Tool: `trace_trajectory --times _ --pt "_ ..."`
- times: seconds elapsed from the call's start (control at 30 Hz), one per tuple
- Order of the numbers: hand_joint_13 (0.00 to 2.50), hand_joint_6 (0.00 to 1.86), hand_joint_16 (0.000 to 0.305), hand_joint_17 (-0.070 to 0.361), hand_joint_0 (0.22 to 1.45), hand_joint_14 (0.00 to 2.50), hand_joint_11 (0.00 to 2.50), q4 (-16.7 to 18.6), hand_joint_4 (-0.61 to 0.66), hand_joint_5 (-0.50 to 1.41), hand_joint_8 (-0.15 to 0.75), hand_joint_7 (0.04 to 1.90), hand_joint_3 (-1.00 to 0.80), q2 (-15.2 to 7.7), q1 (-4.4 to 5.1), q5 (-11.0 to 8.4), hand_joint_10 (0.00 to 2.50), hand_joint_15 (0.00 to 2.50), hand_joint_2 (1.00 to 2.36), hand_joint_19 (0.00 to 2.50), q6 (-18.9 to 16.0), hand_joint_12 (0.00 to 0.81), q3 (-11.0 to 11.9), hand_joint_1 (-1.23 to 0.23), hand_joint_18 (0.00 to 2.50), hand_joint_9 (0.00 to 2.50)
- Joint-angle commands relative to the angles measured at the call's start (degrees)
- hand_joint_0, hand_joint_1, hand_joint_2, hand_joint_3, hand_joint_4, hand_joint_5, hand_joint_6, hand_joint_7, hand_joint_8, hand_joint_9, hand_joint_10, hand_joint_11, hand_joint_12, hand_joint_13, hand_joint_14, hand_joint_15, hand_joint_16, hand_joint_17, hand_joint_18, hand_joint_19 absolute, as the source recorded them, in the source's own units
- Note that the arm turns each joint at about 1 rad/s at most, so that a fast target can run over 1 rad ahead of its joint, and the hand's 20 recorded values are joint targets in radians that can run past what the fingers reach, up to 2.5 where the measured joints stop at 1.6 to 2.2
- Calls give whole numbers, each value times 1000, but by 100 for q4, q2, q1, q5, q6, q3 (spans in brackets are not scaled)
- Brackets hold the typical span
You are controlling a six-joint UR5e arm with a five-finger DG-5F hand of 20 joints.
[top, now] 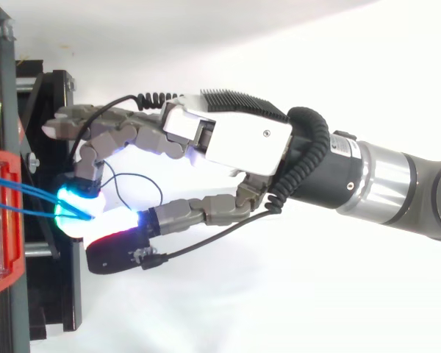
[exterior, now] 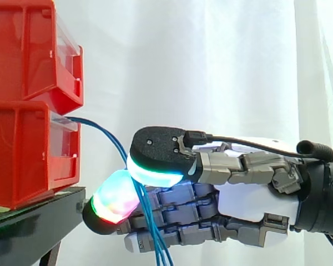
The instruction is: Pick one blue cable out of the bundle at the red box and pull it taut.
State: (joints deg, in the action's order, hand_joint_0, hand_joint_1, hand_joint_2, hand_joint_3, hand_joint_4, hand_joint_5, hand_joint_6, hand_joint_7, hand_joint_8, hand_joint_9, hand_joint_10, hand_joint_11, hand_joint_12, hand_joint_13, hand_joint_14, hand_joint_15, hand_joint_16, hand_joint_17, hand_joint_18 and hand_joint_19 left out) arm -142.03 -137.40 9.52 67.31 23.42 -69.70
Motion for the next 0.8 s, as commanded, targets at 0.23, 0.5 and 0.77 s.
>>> trace_trajectory --times 0.23,0.5,0.77 --pt "223 968 57 127 638 3 112 -8 85 -213 295 909 -139 -7 6 -7 2 109 1020 58 5 391 0 -791 316 314" --pt "223 967 57 127 647 3 140 -8 68 -207 301 878 -180 2 41 -25 3 109 1019 67 13 391 0 -799 320 347" --pt "250 960 56 126 703 3 136 -26 65 -205 298 939 -356 2 41 -25 2 101 1010 50 -118 391 35 -845 363 376"
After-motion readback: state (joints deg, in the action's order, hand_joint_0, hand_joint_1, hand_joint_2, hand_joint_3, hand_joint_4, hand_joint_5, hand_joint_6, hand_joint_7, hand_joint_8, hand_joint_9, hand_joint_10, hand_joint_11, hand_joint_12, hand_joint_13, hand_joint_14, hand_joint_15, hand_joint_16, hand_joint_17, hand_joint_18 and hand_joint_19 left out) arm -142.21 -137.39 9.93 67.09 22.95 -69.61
